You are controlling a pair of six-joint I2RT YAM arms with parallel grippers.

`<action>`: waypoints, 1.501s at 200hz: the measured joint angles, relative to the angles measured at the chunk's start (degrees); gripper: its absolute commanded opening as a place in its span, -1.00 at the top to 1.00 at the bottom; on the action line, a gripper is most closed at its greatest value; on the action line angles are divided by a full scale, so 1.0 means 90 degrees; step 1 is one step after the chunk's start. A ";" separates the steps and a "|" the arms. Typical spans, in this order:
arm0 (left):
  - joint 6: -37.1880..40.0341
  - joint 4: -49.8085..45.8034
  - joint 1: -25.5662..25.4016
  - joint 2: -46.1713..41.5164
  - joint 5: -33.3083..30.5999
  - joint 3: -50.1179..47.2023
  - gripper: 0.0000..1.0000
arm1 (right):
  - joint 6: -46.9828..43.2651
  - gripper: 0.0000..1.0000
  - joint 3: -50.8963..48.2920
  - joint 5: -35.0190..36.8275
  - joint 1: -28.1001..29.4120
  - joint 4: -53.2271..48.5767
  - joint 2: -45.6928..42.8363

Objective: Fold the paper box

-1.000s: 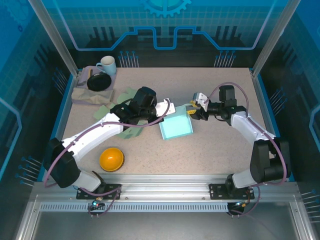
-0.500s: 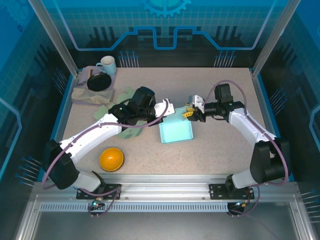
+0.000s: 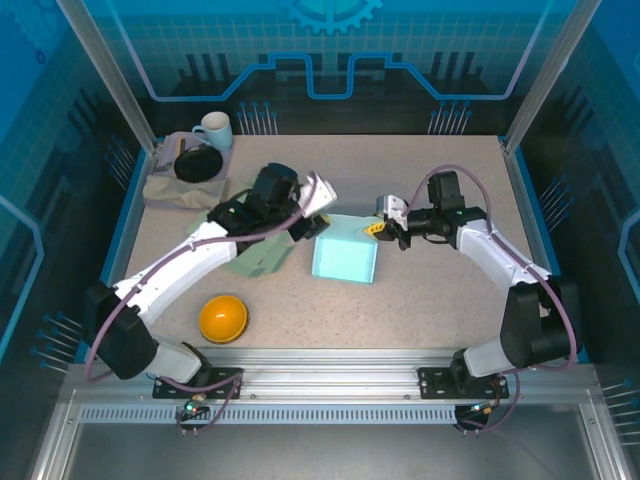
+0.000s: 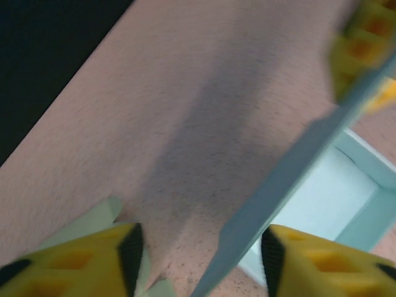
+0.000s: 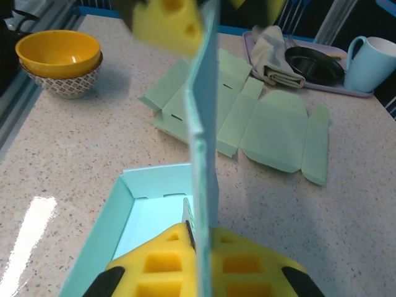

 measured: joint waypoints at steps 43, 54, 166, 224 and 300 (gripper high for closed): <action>-0.3228 -0.0520 0.1496 -0.0007 -0.0104 0.0804 -0.66 | 0.0313 1.00 -0.0359 0.0243 0.0019 0.0605 -0.0236; -0.4051 -0.0777 0.1851 0.0080 0.0032 0.1093 -0.67 | 0.0367 1.00 -0.0406 0.0272 0.0036 0.0721 -0.0272; -0.9073 -0.0529 0.1610 0.1486 0.1989 0.0733 -0.79 | 0.0491 1.00 -0.0612 0.0491 0.0189 0.1178 -0.0338; -0.9566 -0.0257 0.1112 0.1661 0.2130 0.0653 -0.76 | 0.0529 1.00 -0.0959 0.0845 0.0491 0.1571 -0.0335; -0.9143 -0.1010 0.0940 0.1661 0.1401 0.0658 -0.78 | 0.0906 1.00 -0.1243 0.1464 0.0714 0.2387 -0.0335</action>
